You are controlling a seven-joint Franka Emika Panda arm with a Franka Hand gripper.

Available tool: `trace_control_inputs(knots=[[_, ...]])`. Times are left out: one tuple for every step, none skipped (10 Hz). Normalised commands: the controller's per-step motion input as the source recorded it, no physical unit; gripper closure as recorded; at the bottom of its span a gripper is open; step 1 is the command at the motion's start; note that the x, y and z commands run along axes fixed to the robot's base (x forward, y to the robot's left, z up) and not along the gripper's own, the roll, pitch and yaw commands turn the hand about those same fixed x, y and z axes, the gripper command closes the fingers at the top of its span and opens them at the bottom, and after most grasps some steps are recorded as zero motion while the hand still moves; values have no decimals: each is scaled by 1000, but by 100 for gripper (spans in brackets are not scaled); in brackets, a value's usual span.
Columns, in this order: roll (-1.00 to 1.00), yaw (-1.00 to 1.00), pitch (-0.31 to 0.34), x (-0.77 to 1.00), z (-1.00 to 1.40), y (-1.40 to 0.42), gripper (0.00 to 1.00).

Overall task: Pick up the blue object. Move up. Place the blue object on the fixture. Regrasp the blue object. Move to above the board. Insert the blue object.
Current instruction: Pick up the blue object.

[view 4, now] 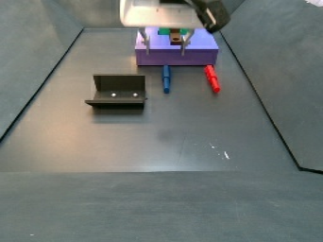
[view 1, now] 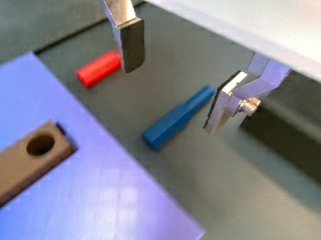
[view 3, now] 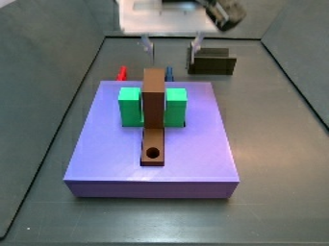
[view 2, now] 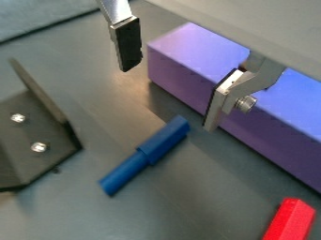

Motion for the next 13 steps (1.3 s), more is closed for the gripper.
trace_control_inputs(knots=[[106,0,-91,0,-837,-174,0],[91,0,-44,9,-666,-71,0],[171,0,0,0,-646,0,0],[149,0,0,0,-634,0,0],[239,0,0,0,-457,0,0],[291,0,34,100,-191,-43,0],[267,0,1,131,-263,-69,0],[189,0,0,0,-169,0,0],[126,0,27,0,0,26,0],[103,0,23,0,0,23,0],[80,0,24,0,0,0,0],[4,-9,21,-63,57,89,0],[0,0,0,-49,80,20,0]])
